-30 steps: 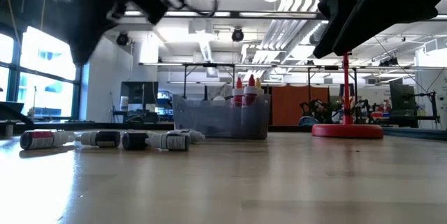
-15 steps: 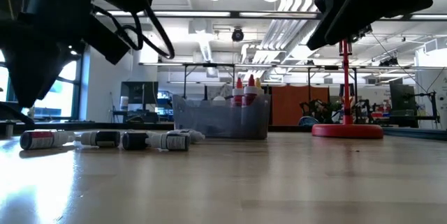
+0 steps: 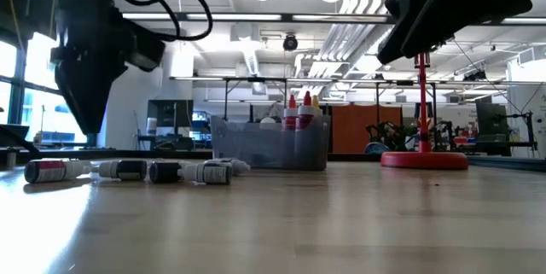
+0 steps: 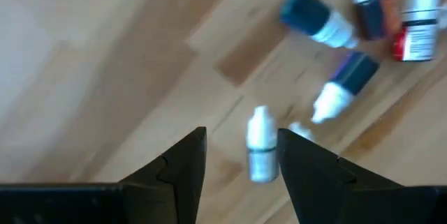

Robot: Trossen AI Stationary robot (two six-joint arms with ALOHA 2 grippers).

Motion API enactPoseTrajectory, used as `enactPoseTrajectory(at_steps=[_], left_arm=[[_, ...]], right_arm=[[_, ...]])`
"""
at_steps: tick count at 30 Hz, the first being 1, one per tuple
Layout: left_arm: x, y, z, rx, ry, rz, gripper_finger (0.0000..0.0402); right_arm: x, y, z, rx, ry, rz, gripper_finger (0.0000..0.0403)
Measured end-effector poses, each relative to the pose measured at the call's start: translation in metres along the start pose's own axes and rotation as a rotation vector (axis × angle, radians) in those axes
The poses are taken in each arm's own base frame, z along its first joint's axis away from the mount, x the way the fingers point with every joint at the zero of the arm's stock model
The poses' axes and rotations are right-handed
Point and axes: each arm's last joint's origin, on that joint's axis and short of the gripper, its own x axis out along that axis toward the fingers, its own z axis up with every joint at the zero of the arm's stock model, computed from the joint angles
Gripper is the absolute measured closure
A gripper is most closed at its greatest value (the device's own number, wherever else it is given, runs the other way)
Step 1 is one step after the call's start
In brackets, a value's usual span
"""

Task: Pick & Place food coloring
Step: Put the small red food coloring bottle into the black bin

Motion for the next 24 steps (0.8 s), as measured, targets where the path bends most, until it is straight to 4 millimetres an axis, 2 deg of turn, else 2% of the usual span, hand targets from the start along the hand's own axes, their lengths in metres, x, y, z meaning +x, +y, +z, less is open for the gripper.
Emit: enactPoseTrajectory(at_steps=[11, 19, 24], left_arm=[[0.023, -0.015, -0.013, 0.019, 0.135, -0.026, 0.0230], [0.028, -0.027, -0.030, 0.027, 0.115, -0.006, 0.0230], [0.036, -0.031, -0.029, 0.012, 0.088, 0.007, 0.0230]], right_arm=[[0.000, -0.001, -0.002, -0.008, 0.014, -0.008, 0.0204], [0.000, 0.000, -0.001, -0.010, 0.011, -0.007, 0.0204], [0.000, 0.000, -0.001, -0.009, 0.009, -0.003, 0.0204]])
